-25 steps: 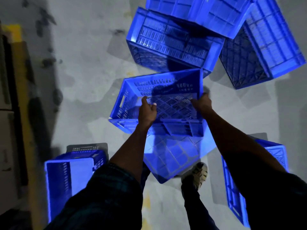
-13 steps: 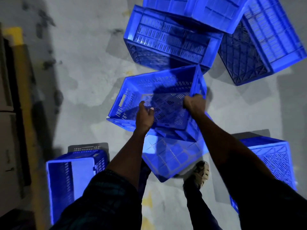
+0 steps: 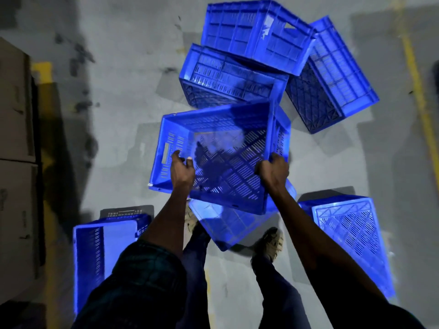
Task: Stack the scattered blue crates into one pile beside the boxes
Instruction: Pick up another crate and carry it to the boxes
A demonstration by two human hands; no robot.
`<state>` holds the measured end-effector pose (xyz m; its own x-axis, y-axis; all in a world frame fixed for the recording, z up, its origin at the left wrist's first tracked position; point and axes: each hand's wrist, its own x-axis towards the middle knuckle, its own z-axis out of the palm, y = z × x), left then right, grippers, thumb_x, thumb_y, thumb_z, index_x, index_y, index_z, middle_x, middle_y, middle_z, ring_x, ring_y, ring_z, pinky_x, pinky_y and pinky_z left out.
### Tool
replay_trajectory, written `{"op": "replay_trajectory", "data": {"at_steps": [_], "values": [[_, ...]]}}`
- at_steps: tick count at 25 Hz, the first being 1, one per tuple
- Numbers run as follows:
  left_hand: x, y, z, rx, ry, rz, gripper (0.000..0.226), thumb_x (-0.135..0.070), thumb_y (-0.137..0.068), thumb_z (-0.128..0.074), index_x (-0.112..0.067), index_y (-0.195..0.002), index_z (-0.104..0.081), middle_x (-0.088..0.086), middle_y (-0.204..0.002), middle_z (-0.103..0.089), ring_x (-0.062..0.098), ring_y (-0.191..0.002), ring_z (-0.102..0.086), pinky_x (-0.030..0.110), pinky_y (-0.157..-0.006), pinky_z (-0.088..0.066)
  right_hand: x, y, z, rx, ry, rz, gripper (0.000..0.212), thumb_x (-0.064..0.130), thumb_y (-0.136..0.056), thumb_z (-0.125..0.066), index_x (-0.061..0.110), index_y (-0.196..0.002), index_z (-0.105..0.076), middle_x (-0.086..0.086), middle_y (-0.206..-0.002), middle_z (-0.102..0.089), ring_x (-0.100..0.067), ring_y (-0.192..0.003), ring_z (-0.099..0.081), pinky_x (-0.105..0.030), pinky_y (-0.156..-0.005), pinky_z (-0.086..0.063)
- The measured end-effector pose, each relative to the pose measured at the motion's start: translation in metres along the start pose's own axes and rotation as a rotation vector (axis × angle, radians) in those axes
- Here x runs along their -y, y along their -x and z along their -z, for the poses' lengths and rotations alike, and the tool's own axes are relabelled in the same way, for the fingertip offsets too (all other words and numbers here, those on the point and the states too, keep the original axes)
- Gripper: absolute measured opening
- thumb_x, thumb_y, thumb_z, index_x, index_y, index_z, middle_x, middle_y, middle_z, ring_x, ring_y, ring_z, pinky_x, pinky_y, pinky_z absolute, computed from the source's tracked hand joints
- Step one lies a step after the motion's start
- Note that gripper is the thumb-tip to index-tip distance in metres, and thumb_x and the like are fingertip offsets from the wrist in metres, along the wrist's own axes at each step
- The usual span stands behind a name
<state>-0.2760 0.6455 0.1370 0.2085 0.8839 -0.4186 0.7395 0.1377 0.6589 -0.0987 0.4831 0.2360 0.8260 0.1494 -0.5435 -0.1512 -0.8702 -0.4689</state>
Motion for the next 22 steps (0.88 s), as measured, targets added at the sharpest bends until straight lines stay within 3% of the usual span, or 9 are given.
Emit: {"op": "replay_trajectory", "data": {"at_steps": [5, 11, 16, 22], "values": [[-0.012, 0.06, 0.071, -0.058, -0.027, -0.053, 0.053, -0.023, -0.094, -0.06, -0.001, -0.14, -0.044, 0.023, -0.133, -0.057, 0.036, -0.124, -0.054, 0.044, -0.104, -0.042, -0.02, 0.101, 0.054, 0.01, -0.176, 0.006, 0.022, 0.011, -0.051, -0.072, 0.009, -0.064, -0.055, -0.005, -0.064, -0.056, -0.03, -0.067, -0.052, -0.031, -0.05, -0.034], [0.008, 0.14, 0.155, -0.3, -0.171, -0.048, 0.059, -0.031, -0.092, -0.061, -0.006, -0.142, -0.042, 0.022, -0.139, -0.049, 0.04, -0.131, -0.045, 0.049, -0.105, -0.038, -0.075, 0.165, 0.115, 0.061, -0.355, 0.14, 0.034, 0.017, -0.034, -0.061, 0.005, -0.066, -0.061, -0.006, -0.063, -0.059, -0.025, -0.063, -0.053, -0.044, -0.059, -0.049], [0.036, 0.245, 0.213, -0.62, -0.301, -0.052, 0.066, -0.038, -0.087, -0.061, -0.007, -0.141, -0.041, 0.019, -0.146, -0.041, 0.041, -0.135, -0.037, 0.054, -0.104, -0.036, -0.088, 0.208, 0.165, 0.329, -0.547, 0.263, 0.016, 0.006, -0.032, -0.047, 0.014, -0.044, -0.053, 0.004, -0.042, -0.052, -0.014, -0.043, -0.048, -0.026, -0.045, -0.037], [0.073, 0.372, 0.264, -0.921, -0.387, 0.215, 0.067, -0.036, -0.084, -0.061, -0.016, -0.143, -0.035, 0.013, -0.151, -0.035, 0.038, -0.138, -0.032, 0.052, -0.11, -0.027, -0.092, 0.262, 0.178, 0.624, -0.514, 0.319, 0.028, 0.0, -0.032, -0.048, 0.008, -0.059, -0.045, 0.005, -0.04, -0.043, -0.014, -0.036, -0.04, -0.019, -0.038, -0.029]]}}
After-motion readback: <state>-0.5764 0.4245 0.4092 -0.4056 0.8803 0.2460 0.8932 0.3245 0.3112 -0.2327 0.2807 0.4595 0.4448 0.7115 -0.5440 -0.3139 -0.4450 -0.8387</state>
